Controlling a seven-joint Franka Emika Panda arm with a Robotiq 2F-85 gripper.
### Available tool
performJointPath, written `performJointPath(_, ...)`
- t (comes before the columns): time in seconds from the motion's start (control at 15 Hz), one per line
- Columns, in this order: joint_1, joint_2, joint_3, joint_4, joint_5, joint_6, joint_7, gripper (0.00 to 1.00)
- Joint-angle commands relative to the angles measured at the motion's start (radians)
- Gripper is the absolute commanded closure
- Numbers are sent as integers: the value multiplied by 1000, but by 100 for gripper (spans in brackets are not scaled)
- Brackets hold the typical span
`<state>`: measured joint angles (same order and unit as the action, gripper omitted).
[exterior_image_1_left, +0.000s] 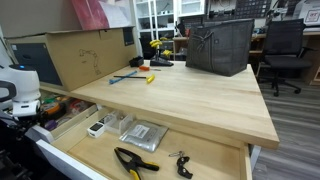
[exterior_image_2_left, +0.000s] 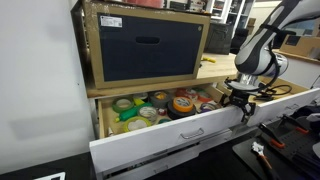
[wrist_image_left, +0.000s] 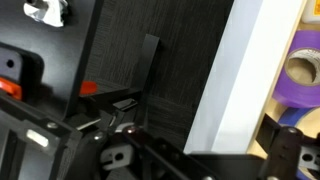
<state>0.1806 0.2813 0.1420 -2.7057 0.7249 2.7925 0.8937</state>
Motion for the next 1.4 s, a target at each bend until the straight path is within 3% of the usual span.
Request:
performJointPath(0.0, 28, -55, 33, -70, 12, -5, 24, 0)
performJointPath(0.33, 43, -69, 54, -96, 7, -9, 22, 0)
performJointPath(1.0, 84, -79, 72, -68, 97, 254, -55, 0)
performJointPath(1.33, 95, -172, 50, -70, 148, 156, -166, 0)
